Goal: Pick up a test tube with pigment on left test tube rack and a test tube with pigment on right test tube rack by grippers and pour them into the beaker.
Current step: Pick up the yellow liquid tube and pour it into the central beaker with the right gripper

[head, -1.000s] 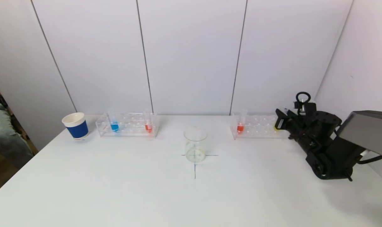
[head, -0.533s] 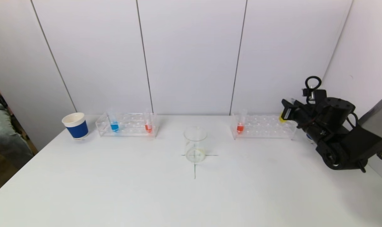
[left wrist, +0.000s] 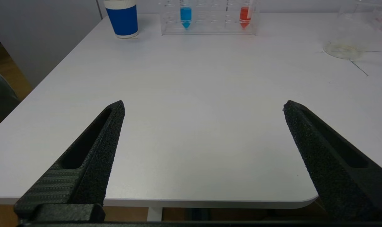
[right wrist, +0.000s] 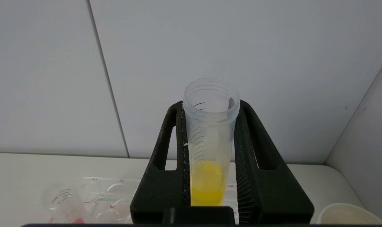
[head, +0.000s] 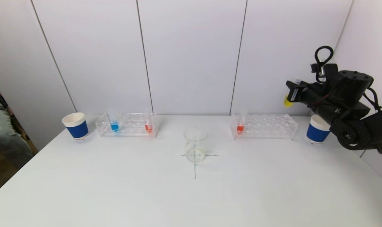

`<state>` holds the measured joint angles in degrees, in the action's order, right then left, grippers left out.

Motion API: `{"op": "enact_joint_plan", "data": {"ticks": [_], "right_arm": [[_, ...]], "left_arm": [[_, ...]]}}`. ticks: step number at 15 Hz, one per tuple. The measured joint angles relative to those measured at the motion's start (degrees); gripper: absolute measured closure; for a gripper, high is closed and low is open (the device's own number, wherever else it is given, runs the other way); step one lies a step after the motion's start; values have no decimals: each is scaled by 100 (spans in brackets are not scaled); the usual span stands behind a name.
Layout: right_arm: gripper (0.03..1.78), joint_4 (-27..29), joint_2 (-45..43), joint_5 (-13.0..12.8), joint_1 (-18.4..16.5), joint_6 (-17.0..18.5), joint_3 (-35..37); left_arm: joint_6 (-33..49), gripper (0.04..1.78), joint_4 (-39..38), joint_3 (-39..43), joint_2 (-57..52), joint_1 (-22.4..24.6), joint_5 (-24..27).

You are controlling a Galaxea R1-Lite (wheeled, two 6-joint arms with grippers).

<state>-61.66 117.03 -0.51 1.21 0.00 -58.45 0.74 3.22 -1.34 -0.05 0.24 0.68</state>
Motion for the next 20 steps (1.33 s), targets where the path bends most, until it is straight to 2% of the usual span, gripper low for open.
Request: {"op": "enact_joint_plan", "data": {"ticks": [7,12,14,16,20], "right_arm": [[135,2063,-752,338,317,-148,-1261],[135,3875,-981,605,877,-366,-2806],[135,4548,-990,819,1215,-538,-3294],[135,4846,-970,1101,1541,-708,-3589],[135,4882,-805,1178,1990,-1524,-3768]], "left_arm": [[2,6,0,0,0,0,2],[2,6,0,0,0,0,0],[0,6,2,0,0,0,2],[2,6,2,0,0,-2,2],[0,6,2,2,0,0,2]]}}
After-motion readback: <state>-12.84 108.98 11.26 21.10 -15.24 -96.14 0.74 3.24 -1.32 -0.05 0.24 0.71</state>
